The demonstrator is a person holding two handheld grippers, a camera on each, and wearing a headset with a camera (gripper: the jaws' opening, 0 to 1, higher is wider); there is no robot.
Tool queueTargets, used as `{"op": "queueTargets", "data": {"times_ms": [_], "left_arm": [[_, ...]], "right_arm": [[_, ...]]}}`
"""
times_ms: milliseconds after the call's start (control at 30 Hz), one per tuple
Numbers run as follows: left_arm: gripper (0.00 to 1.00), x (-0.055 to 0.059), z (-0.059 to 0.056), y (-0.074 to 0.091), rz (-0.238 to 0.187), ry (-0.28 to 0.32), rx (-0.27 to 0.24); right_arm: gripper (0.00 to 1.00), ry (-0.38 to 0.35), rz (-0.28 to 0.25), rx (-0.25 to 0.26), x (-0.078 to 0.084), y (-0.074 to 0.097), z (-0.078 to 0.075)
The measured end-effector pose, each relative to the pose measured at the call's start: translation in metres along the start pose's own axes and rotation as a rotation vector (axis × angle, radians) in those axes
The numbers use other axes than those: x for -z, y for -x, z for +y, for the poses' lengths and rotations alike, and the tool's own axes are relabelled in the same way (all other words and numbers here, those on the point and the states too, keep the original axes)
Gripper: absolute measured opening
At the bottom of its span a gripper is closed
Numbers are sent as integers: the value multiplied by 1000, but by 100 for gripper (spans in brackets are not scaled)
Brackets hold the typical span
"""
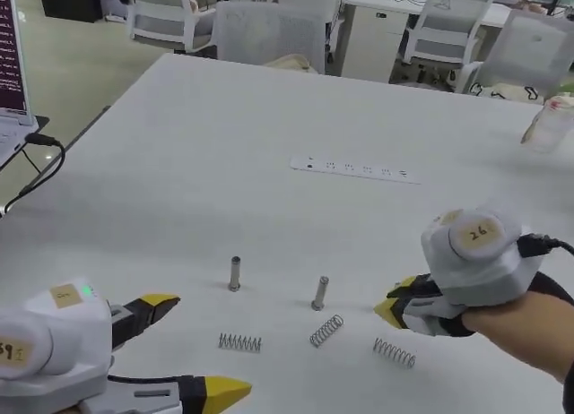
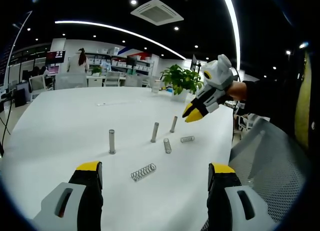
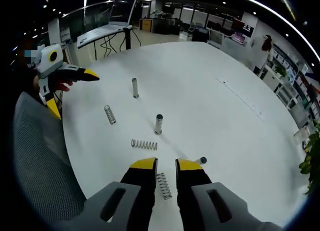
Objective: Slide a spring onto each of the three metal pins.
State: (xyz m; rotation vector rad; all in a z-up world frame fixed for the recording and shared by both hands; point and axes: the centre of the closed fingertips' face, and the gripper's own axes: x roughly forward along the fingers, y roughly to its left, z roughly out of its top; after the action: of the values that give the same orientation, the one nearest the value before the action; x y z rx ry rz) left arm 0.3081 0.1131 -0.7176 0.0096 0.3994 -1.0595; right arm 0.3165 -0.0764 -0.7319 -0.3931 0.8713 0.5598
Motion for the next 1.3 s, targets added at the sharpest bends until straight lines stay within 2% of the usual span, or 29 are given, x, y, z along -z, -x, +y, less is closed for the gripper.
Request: {"op": "queueTargets", "data": {"times_ms": [167,400,733,1300], "left_arm": [[84,1,0,1,0,3,-4],[84,2,1,2,1,8,-8],[84,4,2,3,4,18,-15],[84,5,5,6,-1,27,-27]], "right_arm": [[14,63,84,-34,18,-12,7],[15,134,182,-69,35,-26,7],[14,202,268,-106,45,-38,5],[10,243,361,-165,53,-46,8]]}}
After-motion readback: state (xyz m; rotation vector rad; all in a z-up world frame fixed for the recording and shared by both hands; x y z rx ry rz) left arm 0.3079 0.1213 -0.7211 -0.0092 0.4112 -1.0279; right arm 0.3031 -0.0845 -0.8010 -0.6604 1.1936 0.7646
